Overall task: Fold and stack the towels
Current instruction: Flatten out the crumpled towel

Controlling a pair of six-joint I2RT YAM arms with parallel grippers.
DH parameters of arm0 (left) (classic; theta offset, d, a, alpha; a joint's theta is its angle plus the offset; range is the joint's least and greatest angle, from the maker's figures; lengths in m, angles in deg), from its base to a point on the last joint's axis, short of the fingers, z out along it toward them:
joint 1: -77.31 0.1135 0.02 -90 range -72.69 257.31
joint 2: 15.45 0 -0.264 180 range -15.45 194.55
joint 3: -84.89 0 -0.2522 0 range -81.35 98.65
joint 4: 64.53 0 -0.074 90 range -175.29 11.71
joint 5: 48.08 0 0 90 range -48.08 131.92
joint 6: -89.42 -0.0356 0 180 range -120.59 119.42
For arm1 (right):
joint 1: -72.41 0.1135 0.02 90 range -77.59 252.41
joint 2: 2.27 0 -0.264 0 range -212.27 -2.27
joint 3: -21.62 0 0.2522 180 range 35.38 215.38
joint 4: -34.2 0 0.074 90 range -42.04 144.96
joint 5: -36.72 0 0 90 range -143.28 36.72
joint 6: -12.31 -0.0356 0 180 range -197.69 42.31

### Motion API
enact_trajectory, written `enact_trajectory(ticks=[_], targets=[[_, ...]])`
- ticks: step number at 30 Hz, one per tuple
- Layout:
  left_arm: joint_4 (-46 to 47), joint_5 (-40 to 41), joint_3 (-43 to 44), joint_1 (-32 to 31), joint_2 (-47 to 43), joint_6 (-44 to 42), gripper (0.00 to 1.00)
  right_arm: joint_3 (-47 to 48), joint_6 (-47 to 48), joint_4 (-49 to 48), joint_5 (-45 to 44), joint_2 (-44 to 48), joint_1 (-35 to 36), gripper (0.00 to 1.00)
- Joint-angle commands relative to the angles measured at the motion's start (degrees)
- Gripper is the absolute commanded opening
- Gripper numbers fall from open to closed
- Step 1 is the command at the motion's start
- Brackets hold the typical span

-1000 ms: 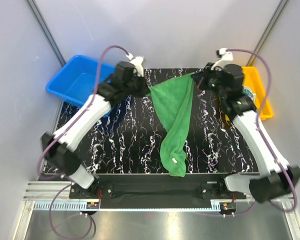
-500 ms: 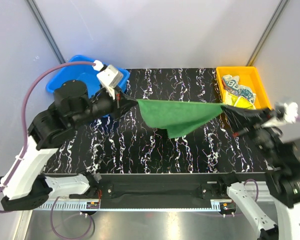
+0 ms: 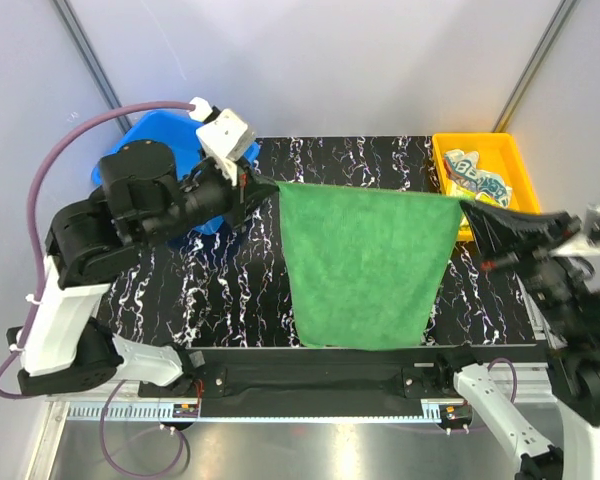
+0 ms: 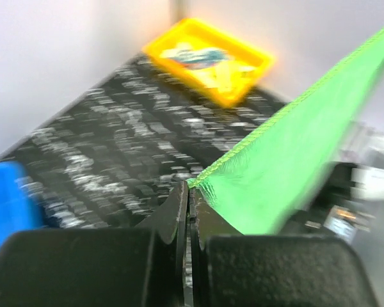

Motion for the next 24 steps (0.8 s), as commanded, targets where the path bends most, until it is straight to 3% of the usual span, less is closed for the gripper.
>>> enact_trajectory(ticks=[1, 2, 3, 6, 9, 17, 24], targets=[[0.1, 14.0, -0.5, 3.3, 2.8, -6.7, 0.0, -0.5, 5.7, -3.4, -9.2, -8.0, -0.1, 0.0], [1.9, 10.4, -0.8, 6.1, 3.8, -7.6, 0.0, -0.5, 6.9, -4.0, -12.1, -12.2, -0.1, 0.0], [2.8, 7.8, -0.4, 12.8, 6.5, -7.5, 0.0, -0.4, 9.3, -5.0, -13.4, -14.9, -0.1, 0.0], [7.2, 1.7, 0.5, 22.3, 13.4, -8.5, 0.0, 1.5, 12.8, -9.5, -15.2, -25.0, -0.2, 0.0], [12.3, 0.1, 3.9, 27.1, 21.5, -9.3, 0.0, 2.8, 16.0, -15.9, -13.9, -34.2, -1.5, 0.0], [25.1, -3.0, 13.6, 31.8, 41.0, -11.9, 0.0, 11.1, 16.2, -27.5, -0.5, -57.8, -11.5, 0.0], [30.6, -2.7, 13.8, 31.9, 47.9, -14.9, 0.0, 13.2, 20.0, -30.4, 1.8, -66.2, -13.0, 0.0]])
